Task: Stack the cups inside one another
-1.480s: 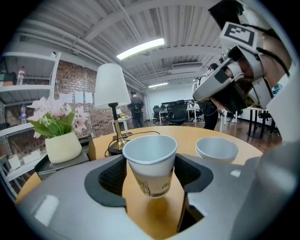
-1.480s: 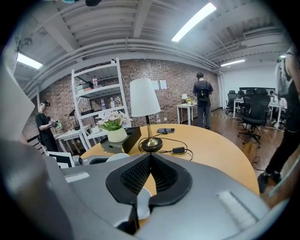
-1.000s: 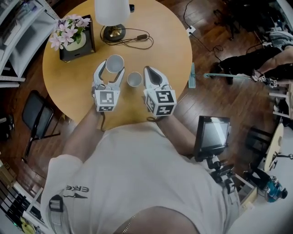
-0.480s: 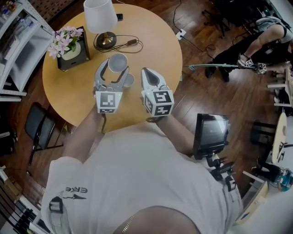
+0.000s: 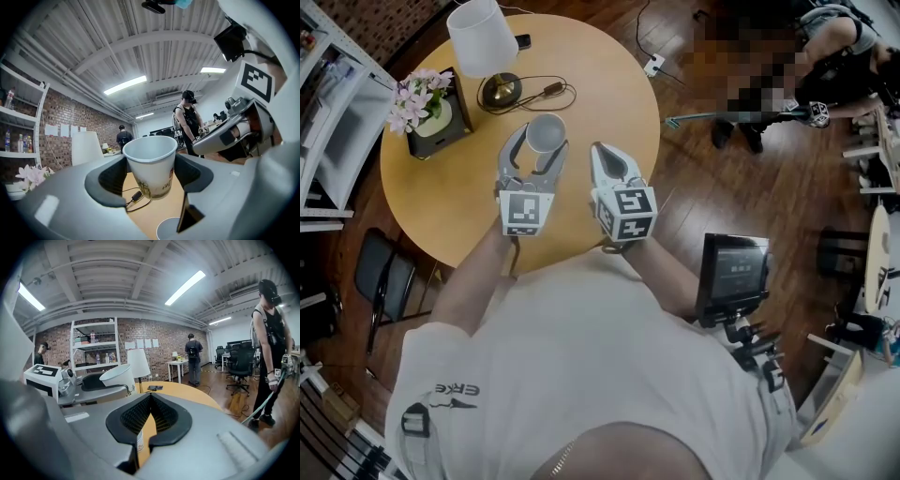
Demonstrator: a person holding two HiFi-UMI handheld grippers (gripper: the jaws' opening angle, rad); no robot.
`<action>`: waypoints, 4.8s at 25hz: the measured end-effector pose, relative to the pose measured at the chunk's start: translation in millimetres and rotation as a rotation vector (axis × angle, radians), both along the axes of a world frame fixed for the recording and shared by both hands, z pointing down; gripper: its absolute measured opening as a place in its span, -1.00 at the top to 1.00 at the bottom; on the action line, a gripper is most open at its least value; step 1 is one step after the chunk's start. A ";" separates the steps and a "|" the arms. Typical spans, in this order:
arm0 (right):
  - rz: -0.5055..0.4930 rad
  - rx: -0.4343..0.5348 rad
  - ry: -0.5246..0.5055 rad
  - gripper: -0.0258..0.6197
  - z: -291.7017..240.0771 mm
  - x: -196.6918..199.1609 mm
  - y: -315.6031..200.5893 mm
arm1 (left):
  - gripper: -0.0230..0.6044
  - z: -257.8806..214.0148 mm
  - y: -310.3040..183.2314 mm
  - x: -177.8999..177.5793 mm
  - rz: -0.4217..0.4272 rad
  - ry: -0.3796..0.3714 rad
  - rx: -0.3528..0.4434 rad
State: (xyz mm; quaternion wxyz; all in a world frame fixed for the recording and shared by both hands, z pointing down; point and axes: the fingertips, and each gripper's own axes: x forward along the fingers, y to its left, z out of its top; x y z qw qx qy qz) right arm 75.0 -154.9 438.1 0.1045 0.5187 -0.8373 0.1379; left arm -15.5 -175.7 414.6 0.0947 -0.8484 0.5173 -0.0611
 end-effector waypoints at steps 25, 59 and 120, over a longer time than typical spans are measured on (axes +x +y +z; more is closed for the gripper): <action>-0.018 -0.066 0.000 0.88 26.1 -5.7 -8.4 | -0.09 109.0 12.8 -1.2 -0.015 -0.066 -0.247; 0.052 -0.118 0.029 0.88 46.6 14.3 -3.2 | -0.26 180.6 16.2 5.2 0.035 -0.103 -0.368; -0.161 0.086 -0.013 0.88 -21.8 -13.5 71.6 | 0.92 -14.0 114.4 -36.2 -0.233 0.125 -0.027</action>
